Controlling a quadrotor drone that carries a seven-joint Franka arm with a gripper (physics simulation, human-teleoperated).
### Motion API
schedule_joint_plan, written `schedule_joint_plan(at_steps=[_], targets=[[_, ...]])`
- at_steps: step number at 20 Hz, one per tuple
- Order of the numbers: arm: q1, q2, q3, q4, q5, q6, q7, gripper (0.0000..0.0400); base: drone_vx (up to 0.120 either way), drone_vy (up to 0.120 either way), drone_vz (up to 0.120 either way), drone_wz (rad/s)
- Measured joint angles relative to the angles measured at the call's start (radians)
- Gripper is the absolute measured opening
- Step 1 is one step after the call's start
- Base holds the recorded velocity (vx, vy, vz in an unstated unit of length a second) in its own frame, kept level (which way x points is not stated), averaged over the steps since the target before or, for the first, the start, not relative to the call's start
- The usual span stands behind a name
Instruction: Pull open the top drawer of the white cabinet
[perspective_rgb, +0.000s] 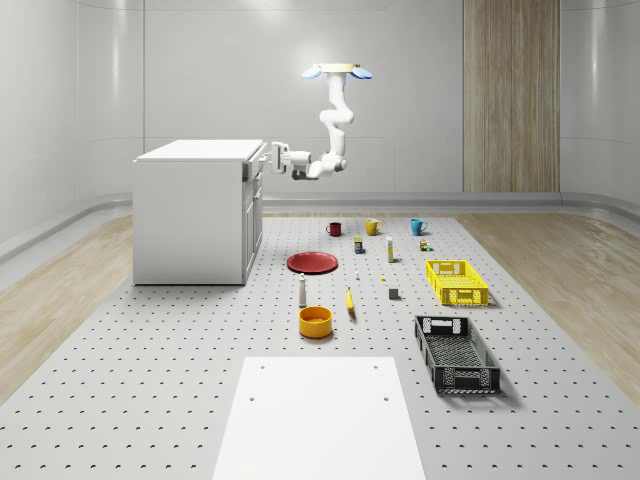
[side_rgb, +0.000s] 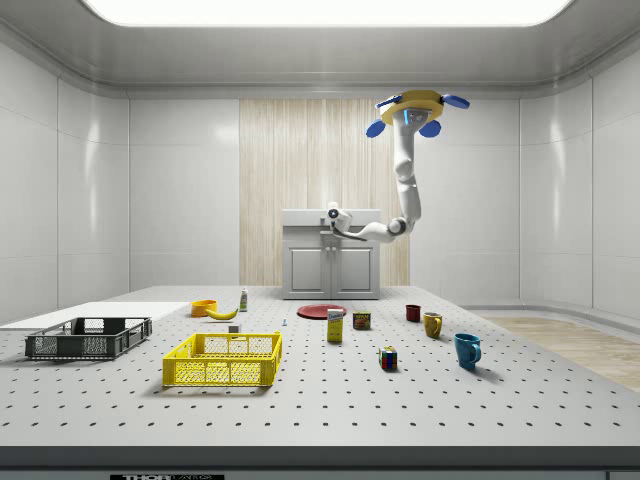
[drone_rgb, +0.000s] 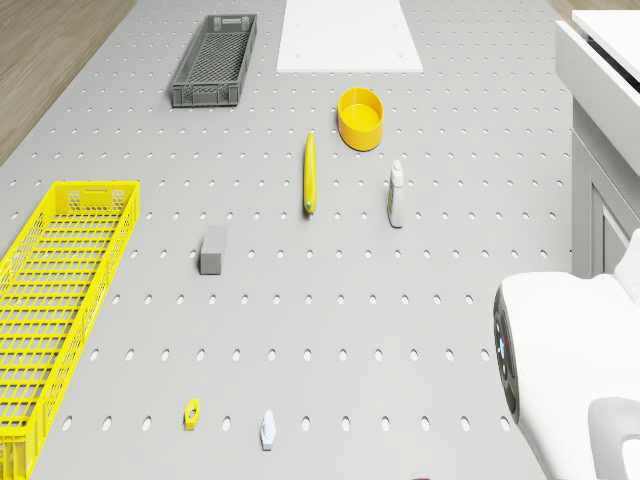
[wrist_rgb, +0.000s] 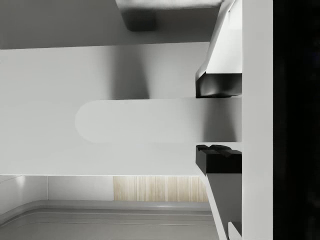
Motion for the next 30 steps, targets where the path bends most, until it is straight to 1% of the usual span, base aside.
schedule_joint_plan(at_steps=[1,2,3,4,5,7,9,11,12,13,14,15,16,17,18,20,23,26,30], targets=[[-0.002,-0.006,-0.004,-0.007,0.0,-0.007,-0.005,0.0124,0.0,0.0,0.0,0.0],[-0.001,-0.001,-0.011,-0.021,-0.016,-0.014,-0.051,0.023,0.0,0.0,0.0,0.0],[-0.002,-0.01,-0.018,-0.027,-0.026,-0.02,-0.041,0.0233,0.0,0.0,0.0,0.0],[-0.007,-0.025,-0.023,-0.027,-0.037,-0.025,0.015,0.0208,0.0,0.0,0.0,0.0],[-0.01,-0.033,-0.027,-0.031,-0.037,-0.033,0.021,0.0185,0.0,0.0,0.0,0.0],[-0.013,-0.042,-0.035,-0.044,-0.03,-0.045,0.009,0.0153,0.0,0.0,0.0,0.0],[-0.016,-0.052,-0.044,-0.057,-0.027,-0.06,0.002,0.0134,0.0,0.0,0.0,0.0],[-0.019,-0.062,-0.053,-0.069,-0.029,-0.072,-0.005,0.0132,0.0,0.0,0.0,0.0],[-0.019,-0.059,-0.059,-0.081,-0.032,-0.08,-0.057,0.0194,0.0,0.0,0.0,0.0],[-0.017,-0.055,-0.07,-0.09,-0.058,-0.089,-0.081,0.0285,0.0,0.0,0.0,0.0],[-0.011,-0.056,-0.091,-0.089,-0.119,-0.096,-0.062,0.0362,0.0,0.0,0.0,0.0],[-0.002,-0.068,-0.111,-0.079,-0.134,-0.099,-0.002,0.0303,0.0,0.0,0.0,0.0],[-0.001,-0.077,-0.12,-0.088,-0.124,-0.105,0.0,0.0259,0.0,0.0,0.0,0.0],[-0.002,-0.086,-0.126,-0.098,-0.115,-0.114,-0.001,0.0225,0.0,0.0,0.0,0.0],[-0.003,-0.094,-0.132,-0.107,-0.108,-0.122,-0.002,0.0214,0.0,0.0,0.0,0.0],[-0.005,-0.107,-0.141,-0.12,-0.098,-0.134,-0.002,0.025,0.0,0.0,0.0,0.0],[-0.006,-0.119,-0.15,-0.133,-0.088,-0.146,-0.003,0.0279,0.0,0.0,0.0,0.0],[-0.007,-0.125,-0.156,-0.14,-0.082,-0.152,-0.003,0.0293,0.0,0.12,0.0,0.0],[-0.006,-0.129,-0.159,-0.145,-0.078,-0.156,-0.004,0.03,0.0,0.12,0.0,0.0]])
